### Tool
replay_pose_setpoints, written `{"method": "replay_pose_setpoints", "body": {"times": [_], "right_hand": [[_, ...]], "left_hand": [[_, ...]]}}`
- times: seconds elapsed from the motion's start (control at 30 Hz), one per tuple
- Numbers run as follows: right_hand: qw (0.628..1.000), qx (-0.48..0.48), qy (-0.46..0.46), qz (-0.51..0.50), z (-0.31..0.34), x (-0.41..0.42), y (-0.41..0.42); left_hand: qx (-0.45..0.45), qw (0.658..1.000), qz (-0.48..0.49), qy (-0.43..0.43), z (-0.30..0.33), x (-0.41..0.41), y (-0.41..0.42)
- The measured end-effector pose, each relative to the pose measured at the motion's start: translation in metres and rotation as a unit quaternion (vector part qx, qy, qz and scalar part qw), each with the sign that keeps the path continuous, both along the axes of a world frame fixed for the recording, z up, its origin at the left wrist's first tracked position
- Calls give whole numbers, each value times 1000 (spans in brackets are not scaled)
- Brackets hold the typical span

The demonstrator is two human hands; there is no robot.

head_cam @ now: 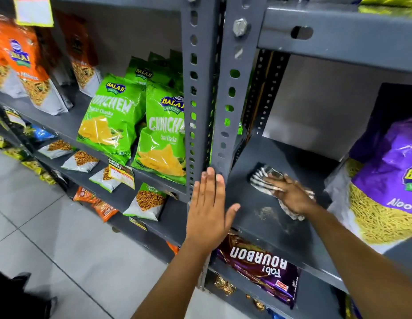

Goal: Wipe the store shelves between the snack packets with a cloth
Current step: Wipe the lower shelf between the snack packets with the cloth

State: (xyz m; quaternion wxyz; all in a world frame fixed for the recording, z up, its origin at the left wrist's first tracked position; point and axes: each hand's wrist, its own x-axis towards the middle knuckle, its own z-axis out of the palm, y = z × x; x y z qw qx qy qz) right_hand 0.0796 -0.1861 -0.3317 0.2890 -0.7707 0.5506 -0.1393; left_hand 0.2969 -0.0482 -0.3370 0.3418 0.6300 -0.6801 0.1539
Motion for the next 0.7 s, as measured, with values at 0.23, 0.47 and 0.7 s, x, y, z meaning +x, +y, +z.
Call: {"method": "replay_pose_setpoints", "body": {"times": [0.23,0.47,0.7], "right_hand": [[988,60,-19,141,7,0,45],[998,-11,-44,-34,-10,14,6],[986,103,-13,133,-3,15,66]], "left_hand": [[-54,999,0,-1,-19,-2,-23],[-76,997,-4,-2,-23,-1,-26],[-80,997,-10,2,-23,-1,-27]]}}
